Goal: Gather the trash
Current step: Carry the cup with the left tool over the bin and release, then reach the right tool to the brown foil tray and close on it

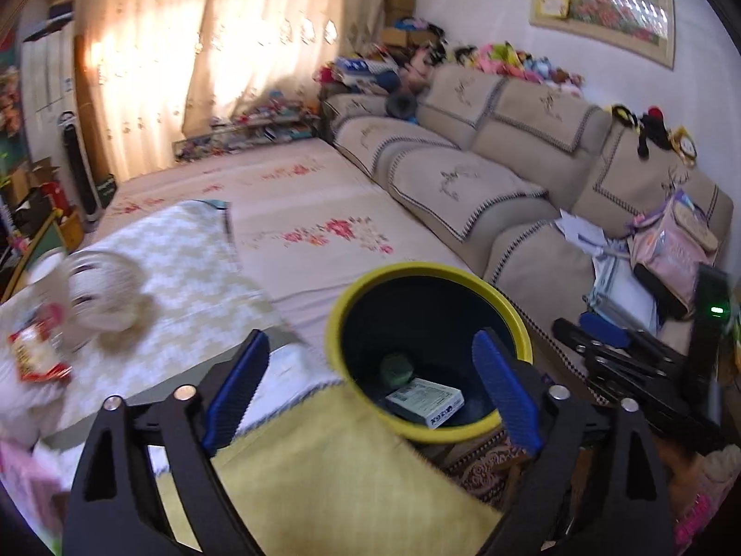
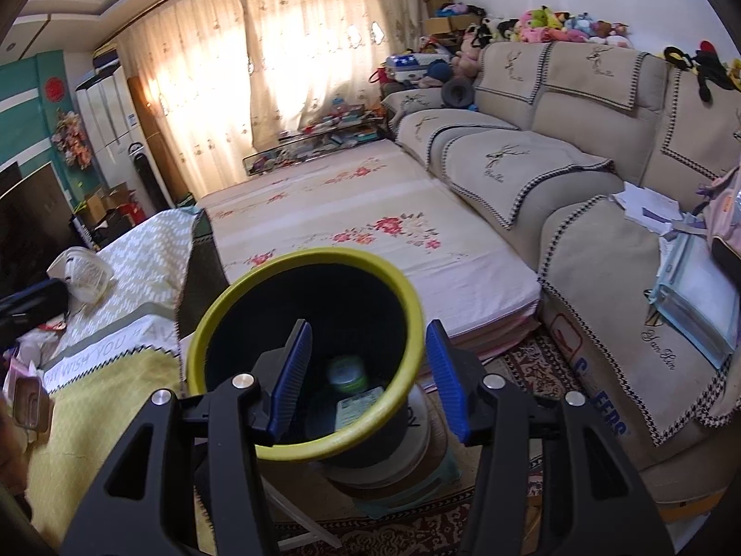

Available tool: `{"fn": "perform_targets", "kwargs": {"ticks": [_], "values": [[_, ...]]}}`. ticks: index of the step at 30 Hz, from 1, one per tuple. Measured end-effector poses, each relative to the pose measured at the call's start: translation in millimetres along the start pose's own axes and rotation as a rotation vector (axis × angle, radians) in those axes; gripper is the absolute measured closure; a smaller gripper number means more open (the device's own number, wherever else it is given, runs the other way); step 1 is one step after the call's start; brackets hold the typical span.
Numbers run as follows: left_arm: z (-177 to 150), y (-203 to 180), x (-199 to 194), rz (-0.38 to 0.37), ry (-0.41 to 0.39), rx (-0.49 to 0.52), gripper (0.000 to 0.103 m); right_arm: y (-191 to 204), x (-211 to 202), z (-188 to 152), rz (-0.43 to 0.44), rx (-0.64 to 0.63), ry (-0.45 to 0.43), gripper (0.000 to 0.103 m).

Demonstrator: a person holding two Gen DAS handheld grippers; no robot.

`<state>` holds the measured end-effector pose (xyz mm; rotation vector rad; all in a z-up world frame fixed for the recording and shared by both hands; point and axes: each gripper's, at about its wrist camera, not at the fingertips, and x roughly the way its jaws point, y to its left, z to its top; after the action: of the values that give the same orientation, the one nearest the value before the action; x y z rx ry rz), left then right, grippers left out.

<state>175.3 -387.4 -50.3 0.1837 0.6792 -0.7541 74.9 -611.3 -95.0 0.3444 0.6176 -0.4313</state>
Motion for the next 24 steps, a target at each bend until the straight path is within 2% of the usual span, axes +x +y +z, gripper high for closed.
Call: {"fn": "perform_targets", "kwargs": {"ticks": [4,8,12,19,24], "values": [[-18.5,22.1,-46.7,0.042,-0.052,-0.035,0.005,20.1,2.6,-3.9,0.033,-0.036,0.014,0.054],[-40.1,46.9,-90.9,0.122,-0.087,-0.062,0.005,45.1,4.2,-9.3,0.073,-0.077,0.029,0.054],[-68.3,79.8,-132.3,0.192,-0.107,-0.14,0.005,78.4,4.2,-15.5,0.134,-0.132,0.048,0.053],[-120.4,135.9,-189.8,0.362,-0.131,-0.262,0.005,169.0,-7.4,-38.0,0.345,-0.268,0.092,0.053],[-150.3,159.1,-216.8,0.459,-0.135,-0.286,0.005,233.3,-17.6,-57.0,0.484,-0.358,0.135,0.053]]}}
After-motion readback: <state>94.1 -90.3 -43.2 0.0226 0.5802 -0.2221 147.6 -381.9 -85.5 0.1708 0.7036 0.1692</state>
